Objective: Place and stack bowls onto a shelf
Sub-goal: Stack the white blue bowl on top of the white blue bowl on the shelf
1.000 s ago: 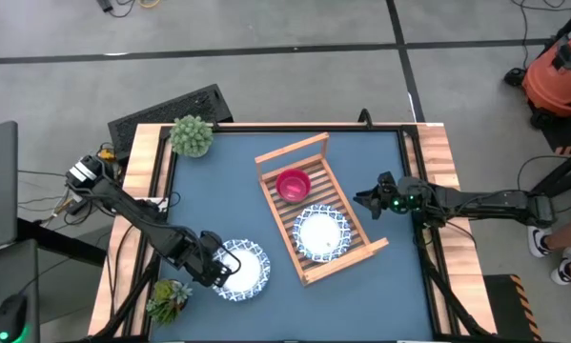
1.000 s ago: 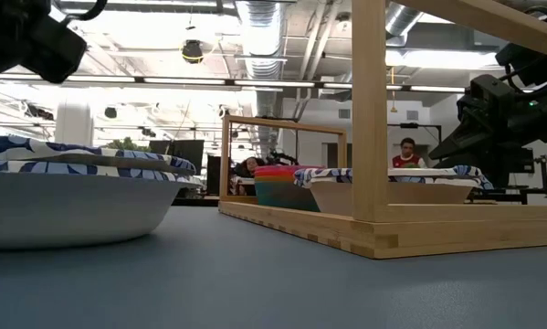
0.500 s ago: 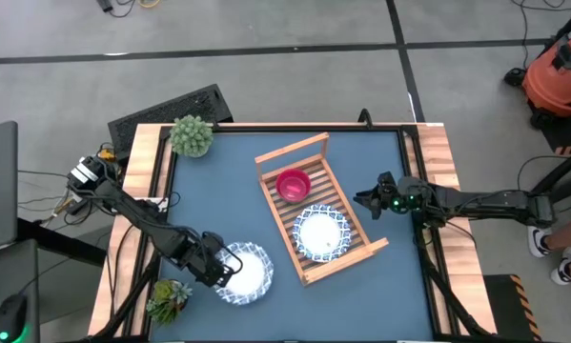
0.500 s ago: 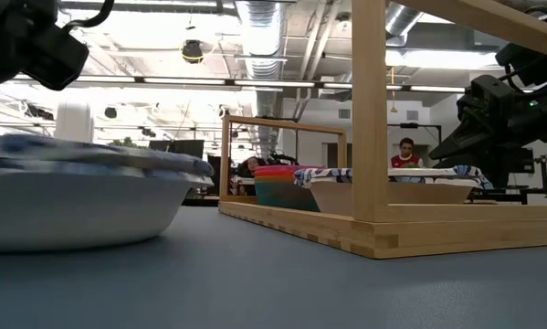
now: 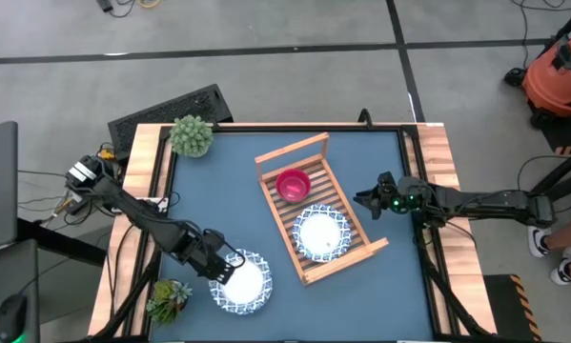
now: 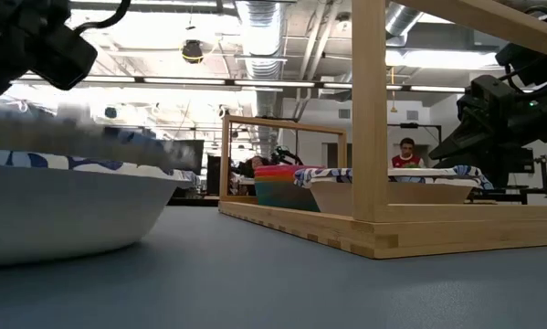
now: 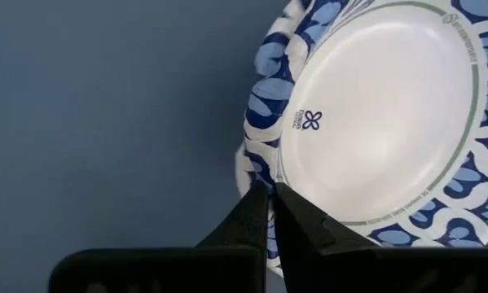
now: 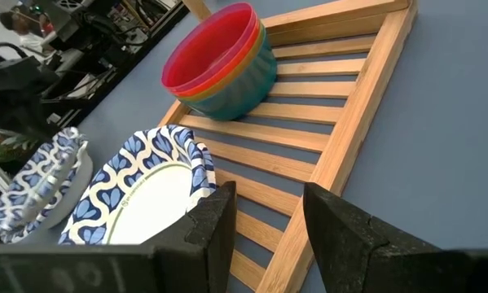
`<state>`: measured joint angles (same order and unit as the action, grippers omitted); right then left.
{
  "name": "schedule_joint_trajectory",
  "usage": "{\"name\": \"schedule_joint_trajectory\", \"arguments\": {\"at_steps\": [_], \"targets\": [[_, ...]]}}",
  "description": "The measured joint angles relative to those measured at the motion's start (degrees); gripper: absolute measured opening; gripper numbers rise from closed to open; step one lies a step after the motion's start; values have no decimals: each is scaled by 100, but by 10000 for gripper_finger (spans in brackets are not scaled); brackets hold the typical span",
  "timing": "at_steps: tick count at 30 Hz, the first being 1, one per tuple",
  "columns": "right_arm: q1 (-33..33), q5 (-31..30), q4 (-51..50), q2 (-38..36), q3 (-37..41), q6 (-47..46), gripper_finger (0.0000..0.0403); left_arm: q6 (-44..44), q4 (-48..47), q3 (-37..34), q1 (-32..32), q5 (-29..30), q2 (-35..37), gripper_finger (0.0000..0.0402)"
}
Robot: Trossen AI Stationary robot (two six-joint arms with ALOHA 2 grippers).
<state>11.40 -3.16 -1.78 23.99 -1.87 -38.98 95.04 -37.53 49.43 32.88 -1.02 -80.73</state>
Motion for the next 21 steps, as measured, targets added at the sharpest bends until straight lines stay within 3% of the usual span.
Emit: {"name": "schedule_joint_trajectory", "arguments": {"at_steps": [11, 17, 21], "targets": [[0, -2, 1, 0, 0, 0, 171, 310, -104, -2, -280, 248, 914, 0], [0, -2, 2, -2, 0, -2, 171, 394, 156, 0, -777, 627, 1339, 0], [0, -2, 2, 0, 0, -2, 171, -42, 185, 263, -1227, 772, 1360, 0]]}}
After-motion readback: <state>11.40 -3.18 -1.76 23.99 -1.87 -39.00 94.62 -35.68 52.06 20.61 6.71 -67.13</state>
